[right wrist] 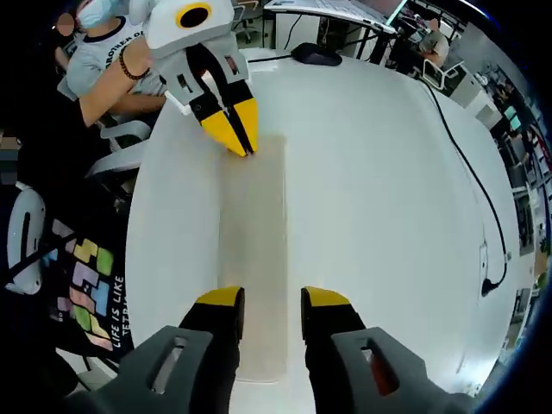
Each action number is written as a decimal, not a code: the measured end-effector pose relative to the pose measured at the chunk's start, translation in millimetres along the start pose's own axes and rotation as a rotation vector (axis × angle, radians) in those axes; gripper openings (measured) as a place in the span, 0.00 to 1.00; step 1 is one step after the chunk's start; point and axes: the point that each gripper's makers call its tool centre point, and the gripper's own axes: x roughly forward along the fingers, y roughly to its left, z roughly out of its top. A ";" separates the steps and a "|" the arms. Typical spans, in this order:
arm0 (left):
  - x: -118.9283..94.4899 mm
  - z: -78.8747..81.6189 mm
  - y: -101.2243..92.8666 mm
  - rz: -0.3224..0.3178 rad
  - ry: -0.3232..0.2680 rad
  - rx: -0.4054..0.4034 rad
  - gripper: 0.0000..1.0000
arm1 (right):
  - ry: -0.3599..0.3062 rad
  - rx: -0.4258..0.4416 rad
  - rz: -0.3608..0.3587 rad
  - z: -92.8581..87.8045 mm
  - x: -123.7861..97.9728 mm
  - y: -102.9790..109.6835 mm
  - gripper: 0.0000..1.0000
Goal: Arrange the utensils inside the cutlery case until each visible utensil rests in its matching compartment.
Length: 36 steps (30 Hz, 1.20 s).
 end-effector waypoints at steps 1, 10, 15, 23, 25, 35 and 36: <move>0.0 0.0 0.0 0.001 0.002 0.003 0.02 | 0.009 -0.003 0.000 -4.1 -1.5 1.5 0.29; 0.2 0.2 0.6 0.008 0.008 0.010 0.02 | 0.053 0.005 -0.008 -32.0 -7.3 2.7 0.33; 0.6 0.3 1.1 0.012 0.014 0.007 0.02 | 0.066 0.019 -0.006 -47.9 -7.9 5.2 0.33; 1.2 -0.1 1.0 0.026 0.038 0.026 0.02 | 0.072 0.035 -0.005 -74.0 -10.9 9.3 0.33; 1.3 -0.3 1.2 0.026 0.045 0.025 0.02 | 0.070 0.039 -0.005 -77.9 -9.9 10.2 0.33; 1.9 -0.5 1.8 0.044 0.091 0.055 0.02 | 0.049 0.030 -0.010 -76.8 -8.2 12.9 0.33; 1.9 -0.6 1.6 0.045 0.097 0.060 0.02 | 0.051 0.029 -0.012 -76.6 -8.2 12.8 0.33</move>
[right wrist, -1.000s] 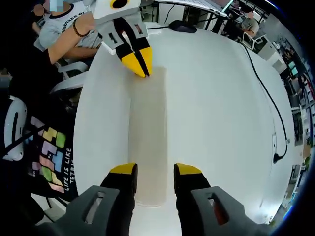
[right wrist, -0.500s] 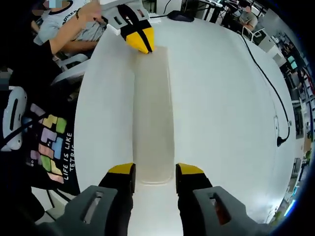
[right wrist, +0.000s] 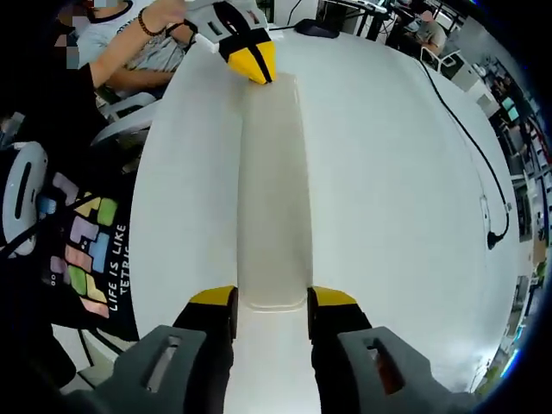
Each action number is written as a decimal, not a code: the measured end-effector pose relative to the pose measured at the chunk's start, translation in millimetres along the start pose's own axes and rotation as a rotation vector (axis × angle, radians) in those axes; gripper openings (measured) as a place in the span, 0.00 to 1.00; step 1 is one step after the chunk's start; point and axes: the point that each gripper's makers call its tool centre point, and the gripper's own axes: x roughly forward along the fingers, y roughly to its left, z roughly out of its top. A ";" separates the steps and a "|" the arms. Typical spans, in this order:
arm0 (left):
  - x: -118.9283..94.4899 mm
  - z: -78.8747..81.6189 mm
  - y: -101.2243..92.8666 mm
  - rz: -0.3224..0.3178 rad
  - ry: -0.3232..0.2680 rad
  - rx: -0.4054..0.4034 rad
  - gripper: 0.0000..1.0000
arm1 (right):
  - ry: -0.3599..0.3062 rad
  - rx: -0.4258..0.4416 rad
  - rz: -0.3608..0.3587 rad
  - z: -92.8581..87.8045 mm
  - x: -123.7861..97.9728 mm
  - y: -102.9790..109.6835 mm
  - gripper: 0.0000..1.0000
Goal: Arrange the utensils inside the cutlery case until each visible utensil rests in its matching compartment.
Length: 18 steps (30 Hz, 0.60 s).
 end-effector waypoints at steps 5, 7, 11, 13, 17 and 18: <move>0.1 0.5 -0.3 0.001 0.025 0.013 0.03 | 0.031 -0.014 -0.021 0.7 1.4 0.5 0.33; -0.2 0.9 -0.2 0.005 0.051 0.023 0.04 | 0.040 -0.010 -0.024 0.3 1.0 -1.2 0.33; -14.7 -5.0 23.9 0.121 0.269 0.252 0.09 | 0.046 -0.002 -0.022 -0.2 0.8 -2.3 0.33; -18.4 -3.7 26.3 0.124 0.346 0.310 0.12 | 0.049 -0.002 -0.023 0.0 0.7 -2.4 0.33; -14.5 5.8 10.9 -0.002 0.393 0.296 0.13 | 0.053 -0.005 -0.030 0.4 0.5 -2.8 0.33; -13.8 5.5 8.8 -0.027 0.421 0.325 0.13 | 0.054 -0.005 -0.032 0.5 0.4 -2.9 0.33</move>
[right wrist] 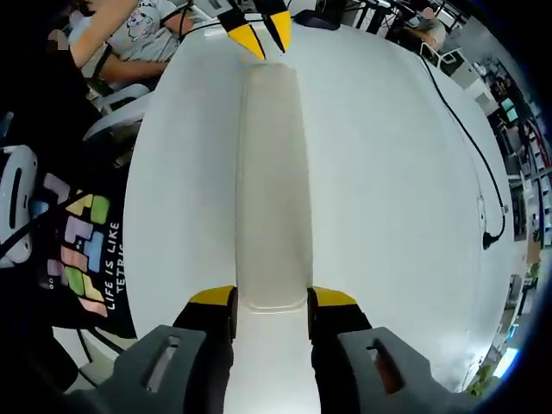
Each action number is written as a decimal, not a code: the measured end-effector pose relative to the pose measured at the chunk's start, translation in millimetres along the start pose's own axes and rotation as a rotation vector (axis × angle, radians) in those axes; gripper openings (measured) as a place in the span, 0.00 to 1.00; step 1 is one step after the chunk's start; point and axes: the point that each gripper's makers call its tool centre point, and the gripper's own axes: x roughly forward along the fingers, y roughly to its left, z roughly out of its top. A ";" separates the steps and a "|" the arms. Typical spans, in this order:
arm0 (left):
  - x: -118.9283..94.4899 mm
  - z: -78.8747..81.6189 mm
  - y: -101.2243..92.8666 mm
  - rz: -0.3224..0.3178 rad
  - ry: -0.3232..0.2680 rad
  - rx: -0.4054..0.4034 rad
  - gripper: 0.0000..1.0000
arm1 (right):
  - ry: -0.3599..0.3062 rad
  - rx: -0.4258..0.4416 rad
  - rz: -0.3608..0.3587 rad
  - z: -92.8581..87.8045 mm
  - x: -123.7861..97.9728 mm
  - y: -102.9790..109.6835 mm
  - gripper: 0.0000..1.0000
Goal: Arrange the utensils inside the cutlery case until each visible utensil rests in its matching compartment.
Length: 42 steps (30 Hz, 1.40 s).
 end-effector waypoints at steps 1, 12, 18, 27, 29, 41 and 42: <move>1.0 0.3 -0.6 -0.008 0.014 0.022 0.13 | 0.002 0.000 -0.002 0.0 0.0 0.1 0.33; 13.1 -5.2 7.2 -0.081 0.130 0.072 0.17 | 0.025 -0.005 -0.008 1.1 -0.2 -1.4 0.33; 14.5 -6.9 2.6 -0.124 0.158 0.070 0.13 | 0.032 -0.005 -0.010 2.3 0.1 -2.3 0.33; 16.4 -8.7 1.3 -0.165 0.175 0.023 0.11 | 0.029 -0.004 -0.012 2.5 1.7 -1.3 0.33; 17.3 -8.9 2.8 -0.162 0.180 0.013 0.10 | 0.025 -0.004 -0.012 3.0 1.9 -0.9 0.33; 22.0 -10.9 4.7 -0.179 0.214 -0.033 0.01 | 0.041 0.008 -0.008 4.6 2.4 -1.1 0.33; 17.3 -9.7 7.1 -0.174 0.199 -0.045 0.01 | 0.042 0.011 -0.006 4.7 2.2 -1.1 0.33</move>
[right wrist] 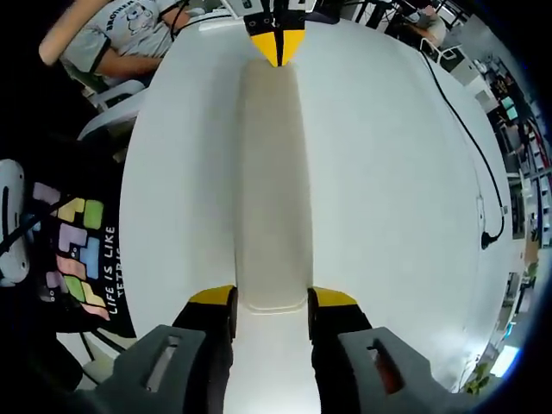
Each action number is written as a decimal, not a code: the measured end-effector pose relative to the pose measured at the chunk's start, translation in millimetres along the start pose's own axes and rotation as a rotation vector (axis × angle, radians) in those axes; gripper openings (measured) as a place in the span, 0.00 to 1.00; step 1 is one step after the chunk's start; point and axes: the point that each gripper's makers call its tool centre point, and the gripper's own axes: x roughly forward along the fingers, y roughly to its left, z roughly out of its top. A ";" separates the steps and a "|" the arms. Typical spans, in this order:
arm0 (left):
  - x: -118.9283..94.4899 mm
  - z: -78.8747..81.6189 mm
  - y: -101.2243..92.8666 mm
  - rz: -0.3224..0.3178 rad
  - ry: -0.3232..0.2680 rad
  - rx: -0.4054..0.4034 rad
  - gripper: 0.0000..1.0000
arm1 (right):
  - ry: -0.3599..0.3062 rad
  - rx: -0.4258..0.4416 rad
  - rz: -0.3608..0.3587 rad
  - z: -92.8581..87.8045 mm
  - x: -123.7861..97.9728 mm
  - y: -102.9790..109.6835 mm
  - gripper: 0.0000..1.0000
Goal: Arrange the utensils inside the cutlery case until each visible utensil rests in its matching compartment.
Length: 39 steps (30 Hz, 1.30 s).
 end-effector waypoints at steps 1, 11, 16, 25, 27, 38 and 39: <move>-4.9 -6.4 0.1 -0.005 0.024 0.023 0.01 | 0.002 -0.001 -0.001 -0.3 0.2 0.7 0.33; -0.2 -1.6 5.4 0.001 -0.035 -0.018 0.00 | -0.003 -0.001 -0.002 -1.5 -1.1 -1.2 0.34; 3.6 3.2 7.9 0.027 0.006 0.018 0.01 | 0.002 -0.003 -0.005 -0.9 -1.2 -2.3 0.34; 2.6 2.9 10.0 0.037 -0.014 0.019 0.02 | -0.010 -0.005 -0.006 -2.2 -1.7 -4.2 0.34; 3.2 4.2 9.5 0.043 -0.015 0.022 0.02 | -0.013 -0.006 -0.010 -1.9 -1.4 -4.3 0.34; -6.7 17.8 -5.1 -0.009 -0.039 0.083 0.46 | -0.066 -0.055 -0.016 9.8 -8.5 -9.2 0.48; -4.0 18.1 -6.9 -0.017 -0.035 0.091 0.51 | -0.077 -0.063 -0.018 12.4 -10.1 -9.7 0.50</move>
